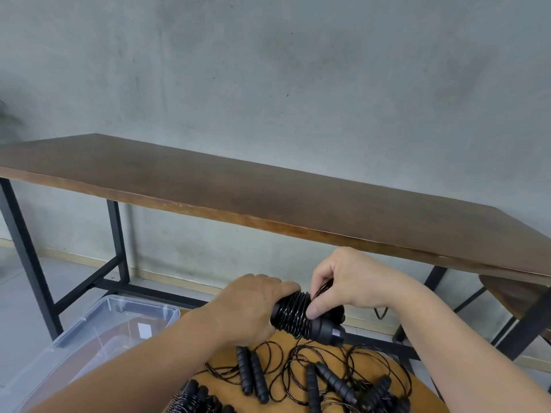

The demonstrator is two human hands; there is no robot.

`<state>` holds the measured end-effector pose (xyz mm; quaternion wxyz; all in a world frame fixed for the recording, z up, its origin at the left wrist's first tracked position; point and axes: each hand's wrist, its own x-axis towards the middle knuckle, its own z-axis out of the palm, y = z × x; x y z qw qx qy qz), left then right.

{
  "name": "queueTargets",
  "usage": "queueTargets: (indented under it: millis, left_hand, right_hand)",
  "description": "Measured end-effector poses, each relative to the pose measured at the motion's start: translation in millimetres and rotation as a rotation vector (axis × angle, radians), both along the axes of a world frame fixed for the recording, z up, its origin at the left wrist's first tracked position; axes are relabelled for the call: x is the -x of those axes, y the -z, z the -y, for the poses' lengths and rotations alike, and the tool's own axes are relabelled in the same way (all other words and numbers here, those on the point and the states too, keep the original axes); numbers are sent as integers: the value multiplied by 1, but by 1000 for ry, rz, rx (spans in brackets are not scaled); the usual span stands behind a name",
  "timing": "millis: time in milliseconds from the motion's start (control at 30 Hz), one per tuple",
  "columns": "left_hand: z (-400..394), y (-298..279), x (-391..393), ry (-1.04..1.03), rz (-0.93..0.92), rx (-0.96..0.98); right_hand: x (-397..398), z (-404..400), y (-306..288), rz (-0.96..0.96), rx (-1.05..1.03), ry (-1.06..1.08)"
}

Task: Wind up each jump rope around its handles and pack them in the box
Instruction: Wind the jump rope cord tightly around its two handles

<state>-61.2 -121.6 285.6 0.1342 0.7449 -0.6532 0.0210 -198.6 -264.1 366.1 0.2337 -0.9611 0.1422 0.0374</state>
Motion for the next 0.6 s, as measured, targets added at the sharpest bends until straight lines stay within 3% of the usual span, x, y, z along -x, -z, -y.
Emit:
queueTargets:
  millis: [233,400,533,600]
  left_hand:
    - [-12,-15,10,123,-323,-26]
    - [-13,-24,12,84,-586,91]
    - [-11,-22,9,25,-592,114]
    - [-10,-20,7,1,-582,121]
  right_hand:
    - [5,23,4,102,-429,51]
    - [1,16,25,321,-996,252]
    - [1,-6,39,488,-1361,427]
    - [2,-13,49,565,-1394,431]
